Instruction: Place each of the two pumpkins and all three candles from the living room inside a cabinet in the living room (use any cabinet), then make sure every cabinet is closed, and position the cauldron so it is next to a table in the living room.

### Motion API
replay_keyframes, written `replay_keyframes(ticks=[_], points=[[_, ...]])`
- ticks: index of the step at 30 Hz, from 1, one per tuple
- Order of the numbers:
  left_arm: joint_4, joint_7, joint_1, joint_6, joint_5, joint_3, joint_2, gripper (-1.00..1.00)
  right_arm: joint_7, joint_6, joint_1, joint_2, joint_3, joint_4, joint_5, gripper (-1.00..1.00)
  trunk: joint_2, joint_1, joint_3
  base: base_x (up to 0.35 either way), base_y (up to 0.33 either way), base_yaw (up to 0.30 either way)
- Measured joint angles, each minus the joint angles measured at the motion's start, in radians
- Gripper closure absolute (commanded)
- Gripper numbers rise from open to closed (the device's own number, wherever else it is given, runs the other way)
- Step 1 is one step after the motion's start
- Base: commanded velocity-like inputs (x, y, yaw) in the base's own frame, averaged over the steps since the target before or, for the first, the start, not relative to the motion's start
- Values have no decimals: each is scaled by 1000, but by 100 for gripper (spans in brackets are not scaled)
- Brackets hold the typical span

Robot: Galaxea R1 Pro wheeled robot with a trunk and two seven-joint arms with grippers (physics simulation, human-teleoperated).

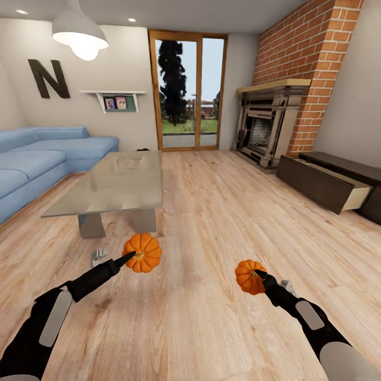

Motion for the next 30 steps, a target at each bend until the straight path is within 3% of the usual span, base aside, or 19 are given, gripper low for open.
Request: replay_keyframes(ticks=[30], points=[[0,-1,0,-1,-1,0,-1,100,0,-1,0,0,-2,0,0,100,0,0,15,1,0,-288]])
